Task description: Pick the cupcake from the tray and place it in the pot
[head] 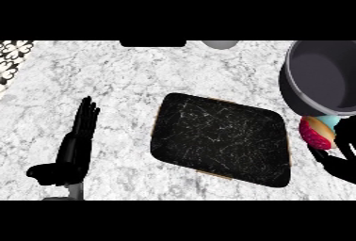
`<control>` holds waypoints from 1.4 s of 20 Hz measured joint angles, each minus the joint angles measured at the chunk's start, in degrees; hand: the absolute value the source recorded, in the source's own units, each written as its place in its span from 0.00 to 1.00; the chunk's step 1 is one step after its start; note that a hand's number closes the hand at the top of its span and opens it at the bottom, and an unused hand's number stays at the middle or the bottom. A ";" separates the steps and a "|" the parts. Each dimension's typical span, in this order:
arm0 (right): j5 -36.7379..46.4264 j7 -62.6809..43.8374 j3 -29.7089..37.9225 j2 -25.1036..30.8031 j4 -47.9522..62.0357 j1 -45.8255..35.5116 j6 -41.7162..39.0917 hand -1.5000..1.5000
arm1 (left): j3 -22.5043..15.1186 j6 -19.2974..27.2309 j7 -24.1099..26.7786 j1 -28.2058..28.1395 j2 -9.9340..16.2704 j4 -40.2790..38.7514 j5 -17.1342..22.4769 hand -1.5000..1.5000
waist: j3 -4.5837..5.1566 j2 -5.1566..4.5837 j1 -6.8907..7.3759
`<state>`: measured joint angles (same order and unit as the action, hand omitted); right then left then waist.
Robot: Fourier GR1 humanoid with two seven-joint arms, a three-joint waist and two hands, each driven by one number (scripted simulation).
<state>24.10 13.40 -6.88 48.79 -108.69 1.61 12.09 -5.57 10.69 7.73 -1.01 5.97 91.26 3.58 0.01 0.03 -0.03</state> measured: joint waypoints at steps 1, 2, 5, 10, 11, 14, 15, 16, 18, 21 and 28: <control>-0.79 0.64 1.31 -0.05 2.50 -1.45 -0.72 1.00 | 0.13 0.17 -0.46 0.76 -0.08 -0.09 -0.11 0.50 | -0.01 -0.04 0.11; -1.40 1.15 2.63 -0.04 4.49 -2.58 -1.47 1.00 | -0.23 0.47 -0.23 0.72 -0.64 -0.45 -0.47 0.50 | -0.02 -0.06 0.16; -1.70 3.50 4.90 -0.96 12.11 -7.05 -3.27 1.00 | 0.01 0.13 -1.67 0.90 -0.25 0.57 -0.52 0.50 | -0.02 -0.10 0.45; -0.75 6.89 6.85 -2.22 26.79 -17.48 -6.22 1.00 | -0.54 -0.28 -0.47 0.46 -1.31 0.06 -0.74 0.50 | -0.02 -0.22 0.99; -0.10 8.09 7.10 -2.76 29.83 -19.17 -6.27 1.00 | -0.22 -0.39 -0.79 0.82 -1.14 0.14 -0.70 0.50 | -0.02 -0.22 0.99; 1.62 11.85 8.04 -3.36 40.64 -25.46 -6.43 1.00 | -0.25 -0.72 -1.44 0.79 -0.96 0.64 -0.83 0.50 | -0.04 -0.33 1.38; 2.10 13.36 8.38 -3.38 44.47 -27.72 -6.51 1.00 | -0.25 -0.53 -1.48 1.74 -1.23 0.00 -1.05 0.50 | -0.06 -0.41 1.50; 2.87 15.08 8.45 -3.61 48.33 -29.69 -6.23 1.00 | -0.36 -0.51 -1.02 2.01 -1.49 -0.92 -1.29 0.50 | -0.06 -0.48 1.66; 4.41 18.26 8.37 -4.51 55.44 -33.31 -5.94 1.00 | -0.19 -0.68 -0.62 2.03 -1.61 -1.18 -1.23 0.50 | -0.06 -0.51 1.76; 6.26 22.83 8.61 -4.47 65.93 -38.30 -6.23 1.00 | -0.47 -1.28 -0.28 2.09 -1.64 -1.63 -1.32 0.50 | -0.10 -0.72 2.34; 12.01 27.91 7.16 -5.79 83.84 -45.57 -4.63 1.00 | -0.59 -1.31 0.00 3.18 -2.22 -2.20 -1.61 0.50 | -0.18 -1.15 3.21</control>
<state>36.10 41.31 0.28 43.00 -24.85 -43.96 7.45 -6.16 9.38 7.73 2.17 3.75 89.06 1.97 -0.16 -1.13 3.17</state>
